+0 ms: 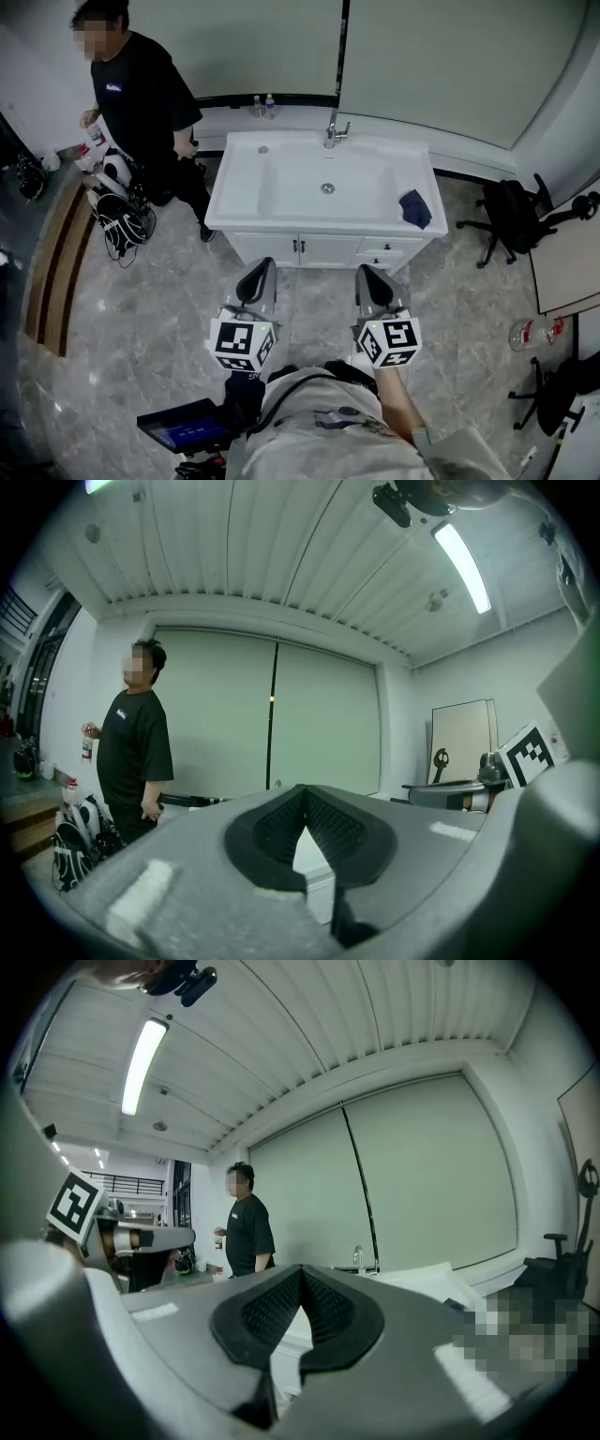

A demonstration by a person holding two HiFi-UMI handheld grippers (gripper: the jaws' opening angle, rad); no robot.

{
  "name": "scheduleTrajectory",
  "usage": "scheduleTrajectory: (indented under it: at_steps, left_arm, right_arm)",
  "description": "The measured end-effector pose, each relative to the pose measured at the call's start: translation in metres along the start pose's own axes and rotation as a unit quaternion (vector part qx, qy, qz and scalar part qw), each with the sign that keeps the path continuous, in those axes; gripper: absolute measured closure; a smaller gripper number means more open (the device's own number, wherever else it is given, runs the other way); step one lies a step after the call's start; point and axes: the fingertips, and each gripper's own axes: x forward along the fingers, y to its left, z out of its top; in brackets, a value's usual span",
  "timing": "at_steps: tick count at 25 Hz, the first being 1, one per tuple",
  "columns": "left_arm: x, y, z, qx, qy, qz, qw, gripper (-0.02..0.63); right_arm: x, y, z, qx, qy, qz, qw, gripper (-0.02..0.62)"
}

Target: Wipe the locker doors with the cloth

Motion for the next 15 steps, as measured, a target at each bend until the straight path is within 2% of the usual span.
scheduleTrajectory:
  at_steps: [4,9,11,12,15]
  left_arm:
    - [-0.005,0.012,-0.008,-0.007,0.012,-0.005,0.9999,0.604]
    - [-0.007,0.019,-0.039,-0.027,0.046,-0.021,0.9983,0.604]
    - [0.001,0.017,-0.048,-0.027,0.059,-0.033,0.9974,0.604]
    - [0.006,0.014,-0.051,-0.025,0.064,-0.039,0.9969,0.604]
    - [0.031,0.008,-0.053,-0.018,0.073,-0.049,0.9959,0.604]
  right_arm:
    - [0.005,-0.007,-0.019,0.011,0.016,-0.020,1.000,0.589]
    - [-0.005,-0.026,-0.054,0.028,0.057,-0.056,0.996,0.589]
    - [-0.007,-0.030,-0.061,0.035,0.064,-0.061,0.995,0.580]
    - [-0.007,-0.034,-0.066,0.040,0.069,-0.062,0.995,0.548]
    - [0.002,-0.056,-0.082,0.051,0.085,-0.065,0.993,0.540]
